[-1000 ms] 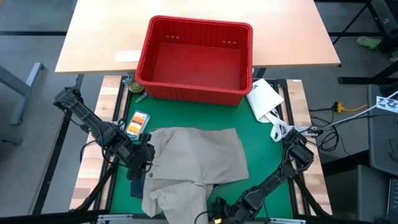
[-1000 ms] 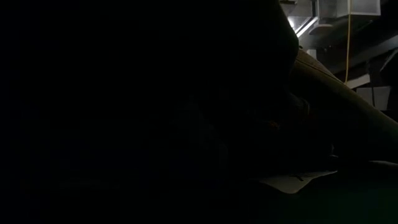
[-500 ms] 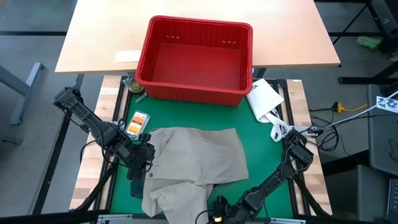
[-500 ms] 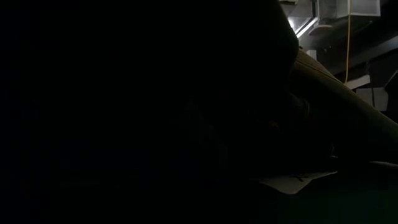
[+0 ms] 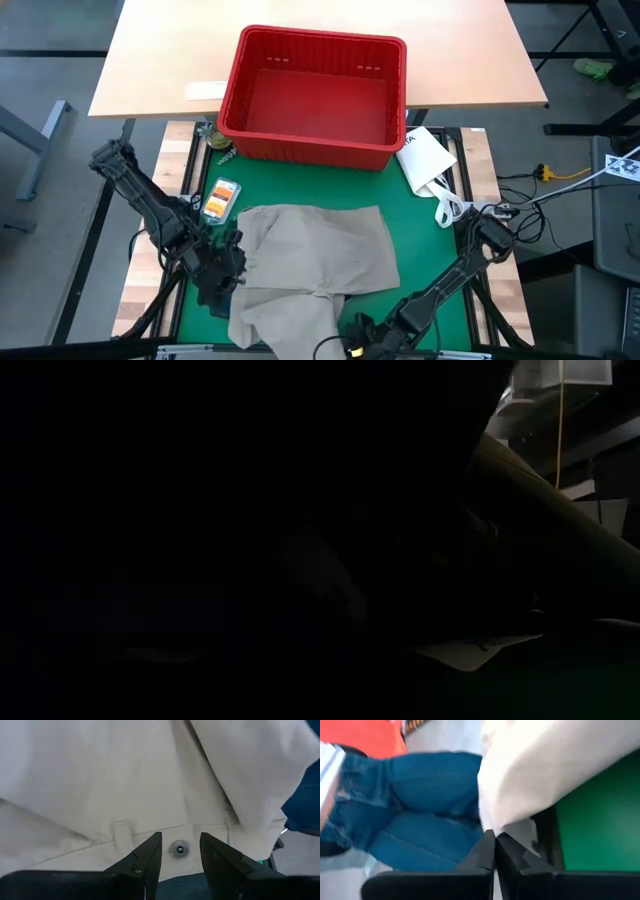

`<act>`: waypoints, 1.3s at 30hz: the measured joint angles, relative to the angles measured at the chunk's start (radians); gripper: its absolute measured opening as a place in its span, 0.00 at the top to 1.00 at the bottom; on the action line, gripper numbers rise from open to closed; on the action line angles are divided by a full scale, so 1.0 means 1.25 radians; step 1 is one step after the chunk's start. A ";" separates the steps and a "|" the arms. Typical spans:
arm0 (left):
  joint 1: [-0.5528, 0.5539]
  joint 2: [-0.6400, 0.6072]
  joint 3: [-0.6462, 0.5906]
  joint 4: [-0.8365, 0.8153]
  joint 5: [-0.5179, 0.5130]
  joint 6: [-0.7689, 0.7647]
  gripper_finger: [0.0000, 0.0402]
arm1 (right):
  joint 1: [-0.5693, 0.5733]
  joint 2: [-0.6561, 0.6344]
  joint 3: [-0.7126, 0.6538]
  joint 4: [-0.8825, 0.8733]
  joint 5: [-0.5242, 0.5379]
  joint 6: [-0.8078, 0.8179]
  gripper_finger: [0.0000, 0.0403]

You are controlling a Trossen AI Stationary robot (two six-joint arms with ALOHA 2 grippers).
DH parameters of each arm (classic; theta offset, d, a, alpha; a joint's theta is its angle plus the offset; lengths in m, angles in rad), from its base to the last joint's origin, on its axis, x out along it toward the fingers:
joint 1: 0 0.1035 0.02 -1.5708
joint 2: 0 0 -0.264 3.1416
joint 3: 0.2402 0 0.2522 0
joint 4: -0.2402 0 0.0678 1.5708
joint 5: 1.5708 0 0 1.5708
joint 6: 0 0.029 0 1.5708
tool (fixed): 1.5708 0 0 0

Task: Fold Laundry from Bin
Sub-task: Fold the gray short

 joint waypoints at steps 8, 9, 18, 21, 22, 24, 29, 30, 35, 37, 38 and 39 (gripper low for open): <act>-0.032 0.084 0.000 0.013 -0.001 0.000 0.68 | 0.001 -0.130 0.000 -0.314 -0.099 -0.006 0.99; -0.035 0.095 0.000 0.013 -0.001 0.000 0.68 | 0.001 -0.142 0.000 -0.361 -0.112 0.003 0.99; -0.047 0.174 0.000 0.035 0.000 0.006 0.68 | 0.000 -0.224 -0.001 -0.768 -0.126 0.071 0.99; -0.048 0.191 0.001 0.049 -0.004 0.006 0.68 | -0.001 -0.226 -0.001 -0.857 -0.114 0.100 1.00; -0.048 0.196 0.001 0.053 -0.005 0.006 0.68 | -0.001 -0.226 -0.001 -0.871 -0.107 0.102 0.99; -0.048 0.200 0.001 0.054 -0.003 0.006 0.68 | 0.000 -0.225 -0.002 -0.867 -0.087 0.102 0.98; -0.049 0.199 0.001 0.062 0.000 0.006 0.68 | 0.002 -0.224 -0.003 -0.829 -0.060 0.072 0.94; -0.049 0.199 0.001 0.063 0.001 0.006 0.68 | 0.002 -0.224 -0.003 -0.828 -0.060 0.061 0.93; -0.049 0.199 0.001 0.073 0.001 0.002 0.68 | 0.002 -0.223 -0.003 -0.827 -0.056 0.023 0.85; -0.049 0.199 0.001 0.079 0.004 0.002 0.68 | 0.002 -0.223 -0.003 -0.827 -0.053 0.022 0.80; -0.049 0.199 0.001 0.079 0.004 0.002 0.68 | 0.002 -0.223 -0.003 -0.827 -0.053 0.021 0.77; -0.049 0.199 0.001 0.079 0.004 0.002 0.68 | 0.002 -0.223 -0.003 -0.827 -0.053 0.021 0.73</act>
